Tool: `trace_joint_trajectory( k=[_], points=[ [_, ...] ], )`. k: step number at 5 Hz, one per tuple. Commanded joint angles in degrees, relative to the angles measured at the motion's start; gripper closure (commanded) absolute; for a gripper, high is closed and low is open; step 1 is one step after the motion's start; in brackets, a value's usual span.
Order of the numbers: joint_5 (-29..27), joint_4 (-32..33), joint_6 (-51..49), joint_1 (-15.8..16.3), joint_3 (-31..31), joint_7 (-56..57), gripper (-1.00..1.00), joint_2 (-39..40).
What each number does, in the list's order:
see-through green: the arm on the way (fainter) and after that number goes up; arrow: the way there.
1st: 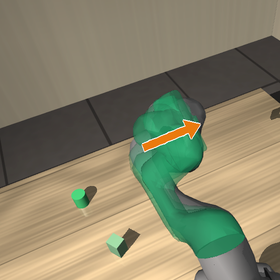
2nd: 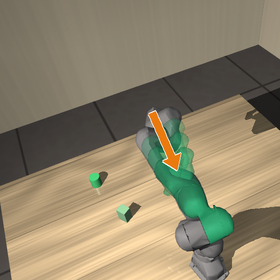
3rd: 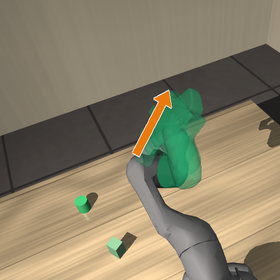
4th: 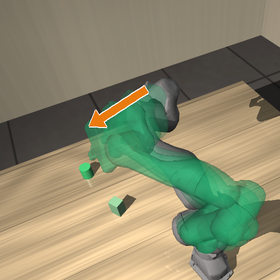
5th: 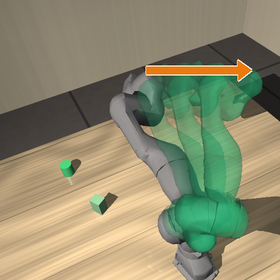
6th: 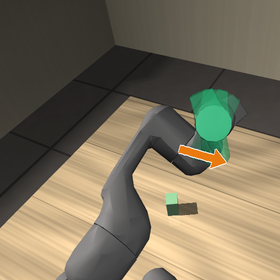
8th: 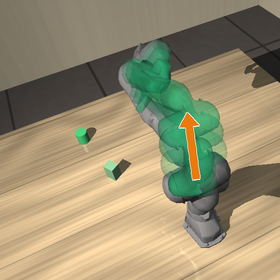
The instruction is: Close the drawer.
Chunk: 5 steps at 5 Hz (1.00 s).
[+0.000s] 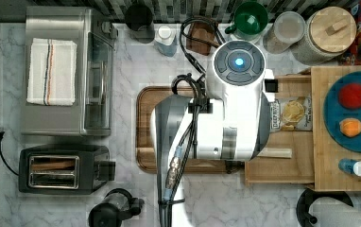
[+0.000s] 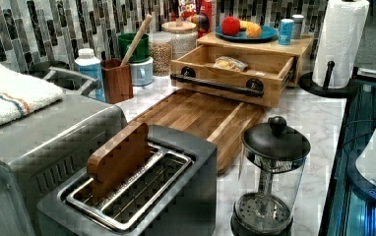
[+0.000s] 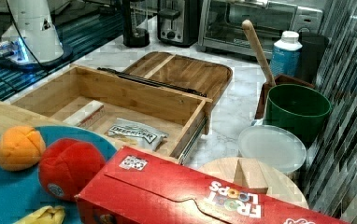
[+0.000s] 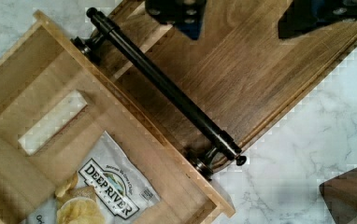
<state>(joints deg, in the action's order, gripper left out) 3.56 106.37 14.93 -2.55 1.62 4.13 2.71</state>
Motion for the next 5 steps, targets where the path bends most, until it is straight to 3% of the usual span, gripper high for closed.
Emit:
trace_joint_trajectory(
  k=[1,2,3,4,5],
  points=[
    [0.02,0.02,0.07,0.03,0.40,0.77,1.00,0.27],
    [0.03,0.01,0.07,-0.18,0.18,0.76,1.00,0.27],
    [-1.42,3.91,1.92,-1.00,-0.19,9.05,-1.00,-1.90],
    [-2.30,3.16,-0.80,-1.22,-0.59,17.33,-1.00,-1.71],
    [0.28,6.15,1.86,-0.21,-1.72,27.68,-1.00,-3.70]
  ],
)
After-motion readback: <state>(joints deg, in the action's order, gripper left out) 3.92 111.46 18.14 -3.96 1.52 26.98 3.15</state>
